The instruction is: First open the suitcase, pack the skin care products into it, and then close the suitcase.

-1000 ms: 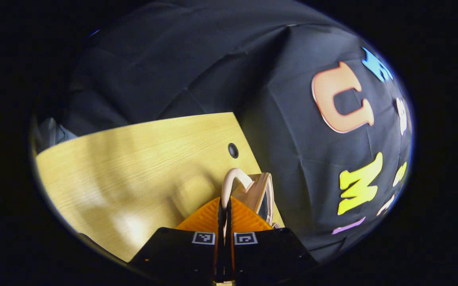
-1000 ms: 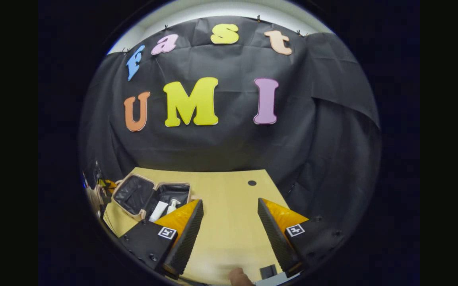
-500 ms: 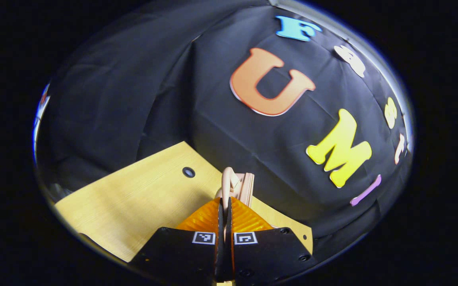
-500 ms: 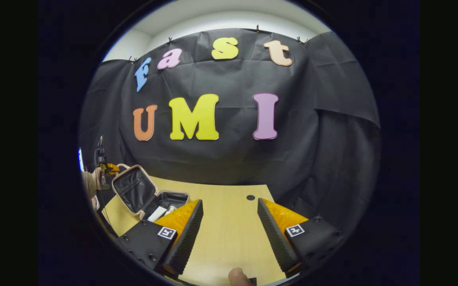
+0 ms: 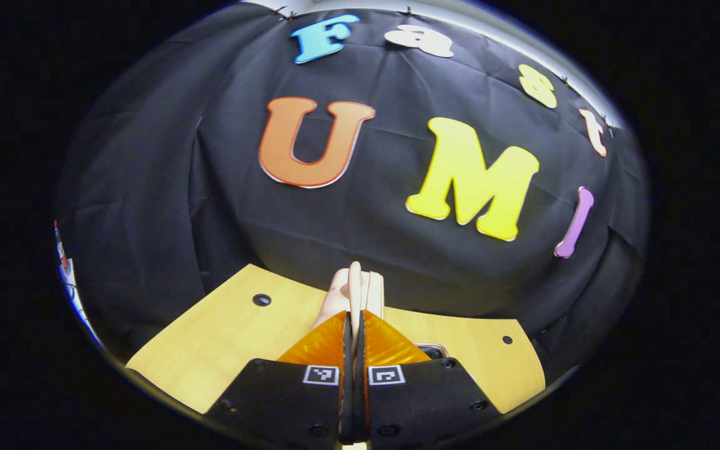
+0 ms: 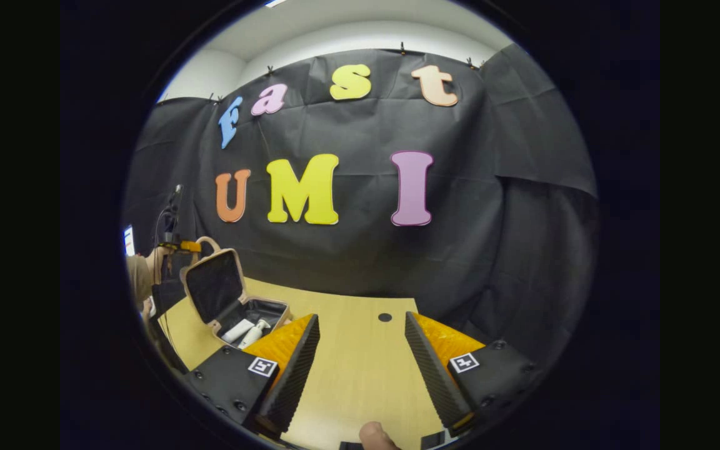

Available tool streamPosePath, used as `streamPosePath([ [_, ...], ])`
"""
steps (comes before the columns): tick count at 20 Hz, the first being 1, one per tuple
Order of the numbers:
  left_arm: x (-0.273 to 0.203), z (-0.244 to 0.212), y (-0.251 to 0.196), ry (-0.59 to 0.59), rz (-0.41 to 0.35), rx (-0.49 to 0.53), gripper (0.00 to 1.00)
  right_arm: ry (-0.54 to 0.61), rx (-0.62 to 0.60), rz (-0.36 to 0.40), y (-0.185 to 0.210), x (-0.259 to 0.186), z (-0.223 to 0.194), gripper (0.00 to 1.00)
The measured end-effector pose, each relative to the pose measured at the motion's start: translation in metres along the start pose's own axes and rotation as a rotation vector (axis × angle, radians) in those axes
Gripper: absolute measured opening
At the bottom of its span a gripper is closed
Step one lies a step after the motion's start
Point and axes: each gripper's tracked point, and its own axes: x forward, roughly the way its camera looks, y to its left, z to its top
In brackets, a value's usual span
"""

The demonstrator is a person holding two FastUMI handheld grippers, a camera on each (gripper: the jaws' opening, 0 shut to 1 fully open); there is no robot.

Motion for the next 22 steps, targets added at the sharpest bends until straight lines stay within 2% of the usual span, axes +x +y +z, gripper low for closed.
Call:
streamPosePath([
  [2, 0.000, -0.008, -0.029, 0.001, -0.024, -0.007, 0.03, 0.006, 0.001, 0.010, -0.015, -0.003, -0.006, 0.81],
  [10, 0.010, -0.068, -0.139, 0.097, -0.135, 0.016, 0.03, 0.052, 0.035, 0.020, -0.057, -0.006, -0.030, 0.81],
  [16, 0.027, -0.123, -0.184, 0.198, -0.169, 0.045, 0.03, 0.066, 0.061, 0.001, -0.075, -0.010, -0.042, 0.81],
  [22, 0.043, -0.185, -0.213, 0.313, -0.172, 0.098, 0.04, 0.123, 0.098, -0.057, -0.097, -0.012, -0.066, 0.81],
])
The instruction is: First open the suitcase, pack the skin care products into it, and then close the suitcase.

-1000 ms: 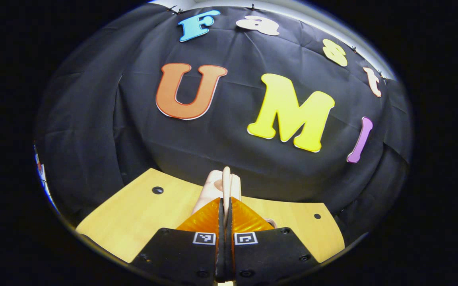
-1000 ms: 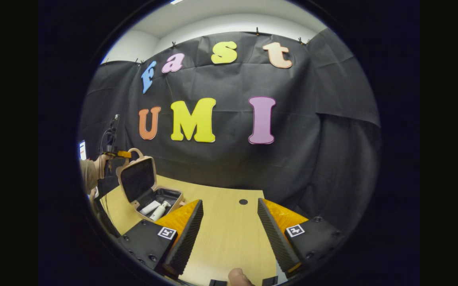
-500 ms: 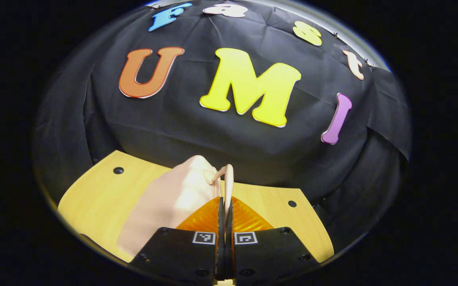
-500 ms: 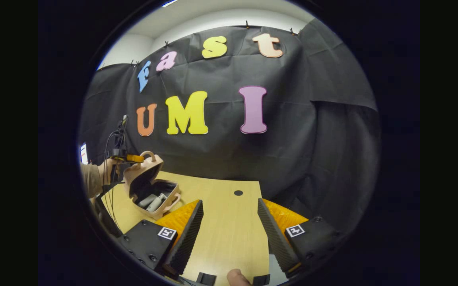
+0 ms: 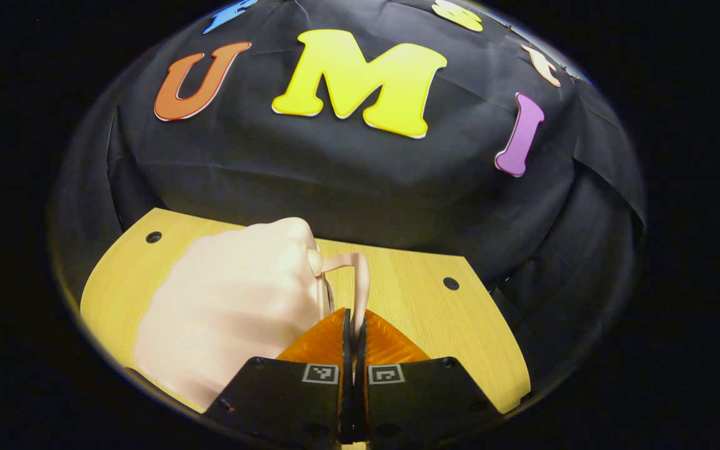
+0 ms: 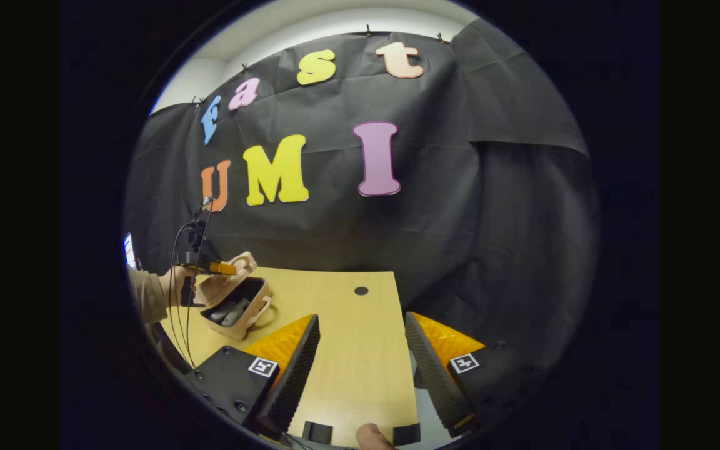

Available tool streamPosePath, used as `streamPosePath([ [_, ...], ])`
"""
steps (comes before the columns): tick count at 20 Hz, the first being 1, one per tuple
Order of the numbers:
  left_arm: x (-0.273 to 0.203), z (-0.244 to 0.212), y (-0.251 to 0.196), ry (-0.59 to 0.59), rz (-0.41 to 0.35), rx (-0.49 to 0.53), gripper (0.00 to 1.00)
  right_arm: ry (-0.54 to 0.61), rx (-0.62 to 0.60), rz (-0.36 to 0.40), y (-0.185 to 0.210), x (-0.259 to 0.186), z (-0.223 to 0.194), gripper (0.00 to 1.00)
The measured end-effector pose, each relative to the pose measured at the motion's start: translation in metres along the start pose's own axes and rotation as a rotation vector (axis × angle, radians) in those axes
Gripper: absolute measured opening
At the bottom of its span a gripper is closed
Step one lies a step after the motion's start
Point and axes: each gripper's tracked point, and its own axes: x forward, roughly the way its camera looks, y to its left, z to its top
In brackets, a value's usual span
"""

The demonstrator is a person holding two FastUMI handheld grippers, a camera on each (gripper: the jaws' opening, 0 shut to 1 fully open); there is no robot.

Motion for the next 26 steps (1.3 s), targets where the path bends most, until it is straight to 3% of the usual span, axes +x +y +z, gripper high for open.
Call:
streamPosePath([
  [3, 0.016, -0.029, -0.009, 0.066, 0.021, 0.027, 0.04, 0.022, 0.017, -0.018, -0.009, 0.000, -0.009, 0.81],
  [10, 0.041, -0.057, -0.015, 0.104, 0.099, -0.055, 0.04, 0.058, 0.031, -0.053, -0.026, 0.000, -0.021, 0.81],
  [13, 0.043, -0.060, -0.026, 0.114, 0.105, -0.033, 0.24, 0.057, 0.021, -0.075, -0.027, 0.002, -0.018, 0.77],
  [14, 0.042, -0.060, -0.030, 0.120, 0.107, -0.021, 0.46, 0.051, 0.017, -0.079, -0.025, 0.002, -0.013, 0.81],
  [16, 0.035, -0.061, -0.033, 0.110, 0.098, -0.036, 0.54, 0.033, 0.008, -0.077, -0.014, 0.004, -0.002, 0.81],
  [18, 0.021, -0.055, -0.041, 0.086, 0.062, -0.086, 0.70, 0.016, -0.012, -0.072, 0.004, 0.007, 0.007, 0.81],
  [19, 0.009, -0.050, -0.043, 0.072, 0.054, -0.098, 0.95, 0.010, -0.021, -0.068, 0.014, 0.009, 0.010, 0.81],
  [20, 0.000, -0.048, -0.040, 0.062, 0.071, -0.093, 0.98, 0.006, -0.026, -0.060, 0.026, 0.012, 0.013, 0.77],
  [23, -0.045, -0.037, -0.025, 0.024, 0.107, -0.069, 1.00, 0.004, -0.046, -0.021, 0.072, 0.025, 0.015, 0.81],
  [26, -0.099, -0.012, -0.007, -0.086, 0.137, -0.032, 1.00, 0.006, -0.085, 0.023, 0.123, 0.038, 0.013, 0.81],
])
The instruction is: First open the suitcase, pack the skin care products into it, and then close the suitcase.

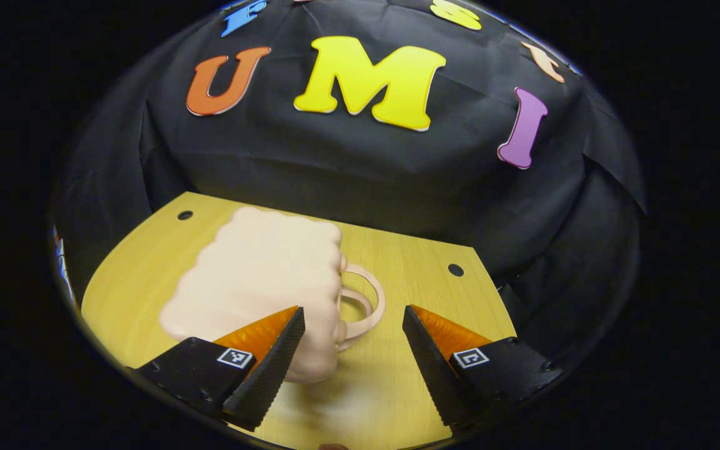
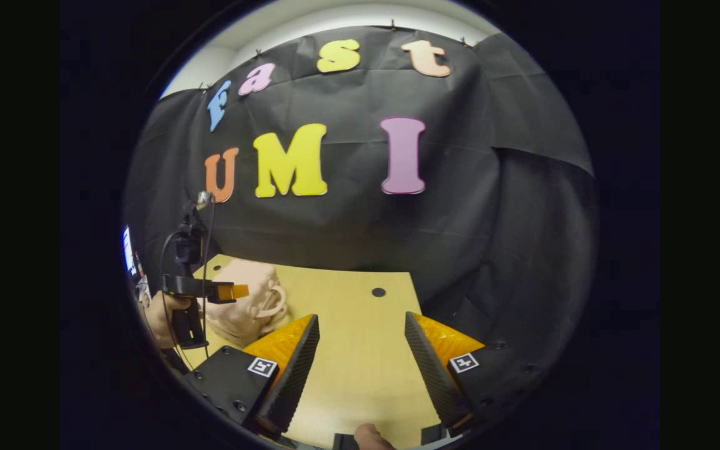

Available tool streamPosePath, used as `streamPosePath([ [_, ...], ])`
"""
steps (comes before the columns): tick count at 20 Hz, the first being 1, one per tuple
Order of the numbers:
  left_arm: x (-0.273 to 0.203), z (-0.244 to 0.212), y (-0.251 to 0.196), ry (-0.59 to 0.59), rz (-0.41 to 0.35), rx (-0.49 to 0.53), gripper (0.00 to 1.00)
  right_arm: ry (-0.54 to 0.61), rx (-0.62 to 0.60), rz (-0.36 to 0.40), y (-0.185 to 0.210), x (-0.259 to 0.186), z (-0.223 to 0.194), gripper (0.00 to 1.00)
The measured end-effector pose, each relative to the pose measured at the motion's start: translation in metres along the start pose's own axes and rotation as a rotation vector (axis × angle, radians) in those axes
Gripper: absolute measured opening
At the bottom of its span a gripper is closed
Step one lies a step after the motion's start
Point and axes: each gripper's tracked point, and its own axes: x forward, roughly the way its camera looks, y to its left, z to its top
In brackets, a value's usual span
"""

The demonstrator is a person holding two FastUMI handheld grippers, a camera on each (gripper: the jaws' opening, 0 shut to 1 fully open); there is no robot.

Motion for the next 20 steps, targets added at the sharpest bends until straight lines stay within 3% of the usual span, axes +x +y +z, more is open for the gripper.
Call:
streamPosePath([
  [4, -0.061, 0.028, 0.025, -0.121, 0.005, 0.011, 0.98, -0.060, -0.044, 0.026, 0.060, 0.010, 0.023, 0.81],
  [5, -0.074, 0.038, 0.029, -0.153, -0.002, 0.036, 0.98, -0.080, -0.046, 0.025, 0.073, 0.012, 0.030, 0.77],
  [6, -0.086, 0.049, 0.038, -0.190, 0.005, 0.068, 0.98, -0.105, -0.048, 0.027, 0.085, 0.013, 0.037, 0.81],
  [9, -0.098, 0.093, 0.065, -0.282, 0.014, 0.126, 0.98, -0.171, -0.057, 0.005, 0.114, 0.018, 0.062, 0.77],
  [12, -0.110, 0.123, 0.081, -0.359, 0.025, 0.153, 0.98, -0.221, -0.032, 0.002, 0.141, 0.025, 0.088, 0.80],
  [20, -0.109, 0.159, 0.080, -0.451, -0.036, 0.204, 0.98, -0.253, -0.099, 0.028, 0.190, 0.030, 0.109, 0.80],
])
